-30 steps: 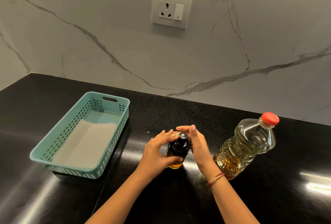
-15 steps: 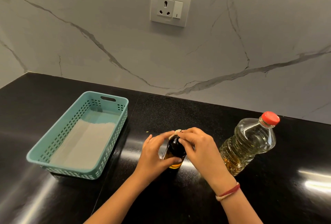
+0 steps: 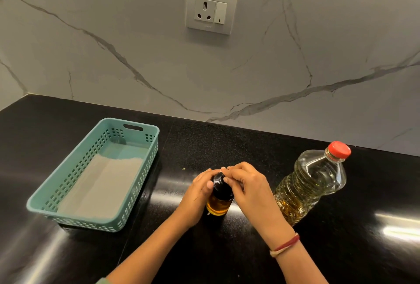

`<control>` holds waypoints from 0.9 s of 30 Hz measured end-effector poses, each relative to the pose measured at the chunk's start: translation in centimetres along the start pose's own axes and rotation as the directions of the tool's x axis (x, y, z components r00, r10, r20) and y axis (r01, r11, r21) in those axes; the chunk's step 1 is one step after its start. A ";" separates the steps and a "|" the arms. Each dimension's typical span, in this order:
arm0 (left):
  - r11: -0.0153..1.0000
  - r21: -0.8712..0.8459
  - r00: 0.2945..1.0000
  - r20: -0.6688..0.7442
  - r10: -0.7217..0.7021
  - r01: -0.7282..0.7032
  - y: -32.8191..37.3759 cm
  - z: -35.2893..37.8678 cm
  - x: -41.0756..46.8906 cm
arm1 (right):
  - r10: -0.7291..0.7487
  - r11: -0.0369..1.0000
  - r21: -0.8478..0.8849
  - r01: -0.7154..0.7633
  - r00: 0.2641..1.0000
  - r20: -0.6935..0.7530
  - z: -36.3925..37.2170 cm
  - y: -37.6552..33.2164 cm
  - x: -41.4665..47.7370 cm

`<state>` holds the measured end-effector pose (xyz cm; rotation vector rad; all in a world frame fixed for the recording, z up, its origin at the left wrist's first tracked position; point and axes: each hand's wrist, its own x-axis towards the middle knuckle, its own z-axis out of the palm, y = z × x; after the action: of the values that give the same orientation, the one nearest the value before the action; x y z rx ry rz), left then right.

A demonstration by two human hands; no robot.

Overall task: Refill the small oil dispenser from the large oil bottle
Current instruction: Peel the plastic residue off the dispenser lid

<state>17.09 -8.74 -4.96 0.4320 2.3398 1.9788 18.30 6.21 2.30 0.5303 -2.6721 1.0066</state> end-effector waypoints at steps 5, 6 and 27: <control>1.000 0.011 0.997 0.075 -0.028 0.027 0.7 -1.5 2.1 | 0.013 1.000 0.009 -0.013 1.000 0.001 0.1 0.0 0.2; 0.999 0.018 0.997 0.065 -0.030 0.029 0.7 -1.7 2.1 | 0.016 1.000 0.010 -0.016 1.000 -0.001 0.2 -0.1 0.3; 0.993 -0.111 0.976 -0.206 -0.072 0.050 0.7 2.2 -1.4 | 0.010 0.999 0.047 -0.009 1.000 -0.022 0.5 0.5 0.4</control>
<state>19.06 -6.87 -4.94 0.1493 2.3163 2.2030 17.65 6.17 1.80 0.5137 -2.6397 1.0736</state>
